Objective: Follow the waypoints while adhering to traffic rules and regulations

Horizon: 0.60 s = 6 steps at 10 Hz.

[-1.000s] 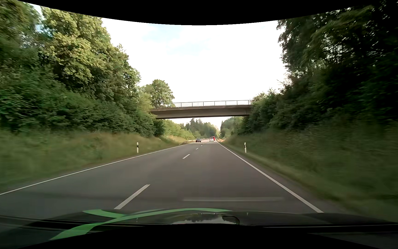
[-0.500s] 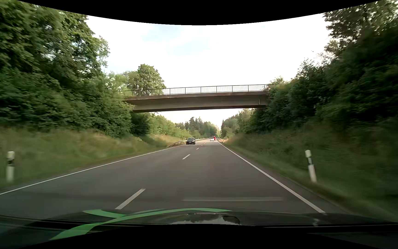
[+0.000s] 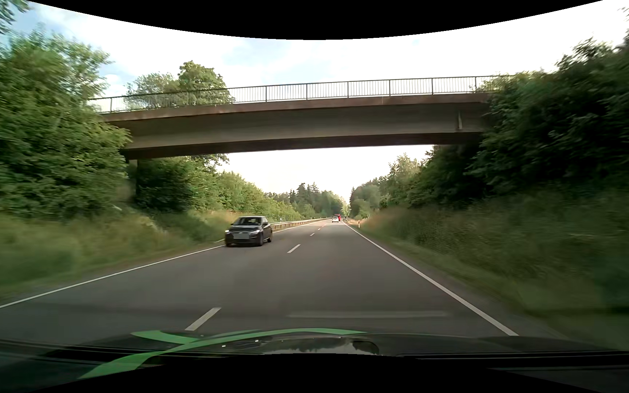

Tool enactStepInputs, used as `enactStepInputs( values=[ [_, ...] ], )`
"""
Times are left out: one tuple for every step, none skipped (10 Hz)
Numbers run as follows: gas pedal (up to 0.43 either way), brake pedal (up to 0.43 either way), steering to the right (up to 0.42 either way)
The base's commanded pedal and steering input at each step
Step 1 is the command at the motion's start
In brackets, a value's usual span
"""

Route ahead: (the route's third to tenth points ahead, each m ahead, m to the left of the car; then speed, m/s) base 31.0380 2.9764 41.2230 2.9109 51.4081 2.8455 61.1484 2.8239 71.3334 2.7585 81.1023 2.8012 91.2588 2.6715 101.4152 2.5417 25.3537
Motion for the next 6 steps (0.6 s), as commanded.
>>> enactStepInputs(
  values=[
    [0.339,0.0,-0.001],
    [0.339,0.0,-0.001],
    [0.339,0.0,-0.001],
    [0.339,0.0,-0.001],
    [0.35,0.0,-0.001],
    [0.35,0.0,0.0]
  ],
)
